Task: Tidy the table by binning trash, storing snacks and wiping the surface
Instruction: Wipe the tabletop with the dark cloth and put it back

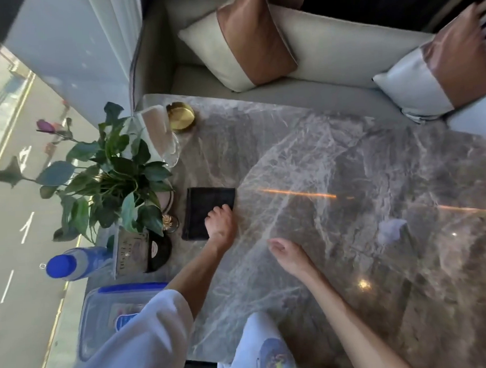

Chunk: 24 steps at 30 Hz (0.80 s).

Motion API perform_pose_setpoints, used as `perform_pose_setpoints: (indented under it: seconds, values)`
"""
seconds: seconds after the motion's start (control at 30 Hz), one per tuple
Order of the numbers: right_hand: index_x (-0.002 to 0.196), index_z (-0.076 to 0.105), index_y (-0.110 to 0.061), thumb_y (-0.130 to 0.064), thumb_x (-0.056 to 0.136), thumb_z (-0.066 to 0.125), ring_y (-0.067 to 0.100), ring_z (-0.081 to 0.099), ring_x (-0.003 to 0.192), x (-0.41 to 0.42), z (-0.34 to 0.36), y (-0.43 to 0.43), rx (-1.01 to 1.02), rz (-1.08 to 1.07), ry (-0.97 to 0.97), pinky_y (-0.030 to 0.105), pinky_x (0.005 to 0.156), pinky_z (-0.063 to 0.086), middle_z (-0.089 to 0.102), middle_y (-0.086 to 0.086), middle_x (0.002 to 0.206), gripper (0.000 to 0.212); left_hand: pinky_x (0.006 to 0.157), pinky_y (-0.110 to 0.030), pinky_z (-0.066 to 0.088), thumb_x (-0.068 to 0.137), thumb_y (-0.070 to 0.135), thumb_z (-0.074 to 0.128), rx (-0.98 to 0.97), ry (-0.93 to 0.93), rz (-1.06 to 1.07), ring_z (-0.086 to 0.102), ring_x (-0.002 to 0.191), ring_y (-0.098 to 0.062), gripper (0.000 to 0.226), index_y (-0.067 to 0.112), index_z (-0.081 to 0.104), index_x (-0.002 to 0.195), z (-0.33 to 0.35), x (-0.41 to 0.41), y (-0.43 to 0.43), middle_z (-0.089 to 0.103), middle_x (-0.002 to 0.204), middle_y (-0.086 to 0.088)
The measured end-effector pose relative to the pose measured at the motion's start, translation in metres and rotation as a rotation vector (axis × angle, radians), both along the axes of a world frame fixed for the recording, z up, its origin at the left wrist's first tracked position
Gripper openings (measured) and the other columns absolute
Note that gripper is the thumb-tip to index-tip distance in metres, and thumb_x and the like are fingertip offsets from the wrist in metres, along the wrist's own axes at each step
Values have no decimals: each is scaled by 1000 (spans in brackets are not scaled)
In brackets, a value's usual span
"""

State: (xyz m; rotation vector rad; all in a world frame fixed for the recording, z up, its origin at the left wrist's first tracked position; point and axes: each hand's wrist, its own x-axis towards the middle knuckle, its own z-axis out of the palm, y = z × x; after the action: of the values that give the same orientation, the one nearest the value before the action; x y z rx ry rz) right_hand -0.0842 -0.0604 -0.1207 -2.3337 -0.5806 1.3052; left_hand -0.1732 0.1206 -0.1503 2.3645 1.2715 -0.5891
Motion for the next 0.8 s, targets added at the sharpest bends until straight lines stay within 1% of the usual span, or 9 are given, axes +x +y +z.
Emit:
perform_pose_setpoints:
  seconds: [0.1,0.2,0.33,0.4,0.47,0.57,0.63,0.73,0.8]
  values:
    - [121,65,-13,-24,96,55,17,64,114,5,3,-8,6,-25,14,27,97,47,69,7,123,29,91,-46,46,97,19,42,-102,-77,101,54,113,-39,26,6,47,118,8,-2,3,54,123,-19]
    - [120,66,-15,-25,96,54,16,64,113,11,11,-8,48,-55,21,23,94,45,69,6,122,29,94,-46,44,93,25,52,-127,-142,79,53,113,-40,32,4,46,117,21,-8,-11,54,120,-20]
    - [121,66,-14,-32,98,50,18,60,120,20,31,-15,120,-74,18,28,101,44,66,4,128,33,96,-46,43,91,31,59,-216,-230,94,55,114,-40,42,0,49,118,39,7,-58,56,120,-22]
    - [120,66,-13,-33,98,49,16,60,119,28,39,-28,149,-108,8,22,96,43,66,3,127,34,94,-46,43,91,32,59,-259,-264,117,55,113,-40,43,-1,50,117,46,23,-93,57,120,-23]
    - [114,69,-8,-31,98,49,16,64,110,40,44,-47,183,-194,51,18,82,42,71,7,118,34,90,-45,41,92,31,58,-285,-305,114,56,110,-39,43,-4,51,115,51,43,-135,59,118,-24]
    - [99,71,0,-34,97,53,26,68,97,64,46,-89,157,-334,161,29,78,48,73,16,100,39,84,-40,42,93,21,54,-329,-403,98,60,107,-36,33,-2,57,116,66,75,-208,65,114,-22]
    - [91,70,-2,-30,95,57,24,66,88,85,47,-126,133,-383,183,30,74,46,71,15,90,31,76,-36,47,89,18,54,-399,-504,139,65,97,-30,31,6,62,117,78,91,-256,70,107,-17]
    - [76,62,-9,-16,90,56,21,58,77,121,53,-184,134,-371,128,30,69,41,61,10,77,17,64,-35,47,92,21,56,-527,-645,336,58,67,-10,22,2,68,90,86,103,-314,67,74,-6]
    - [81,63,-2,-14,90,54,20,55,76,141,66,-219,156,-357,135,30,68,38,60,9,78,17,60,-22,43,96,22,57,-598,-753,698,53,69,-7,20,4,65,97,87,106,-340,62,78,0]
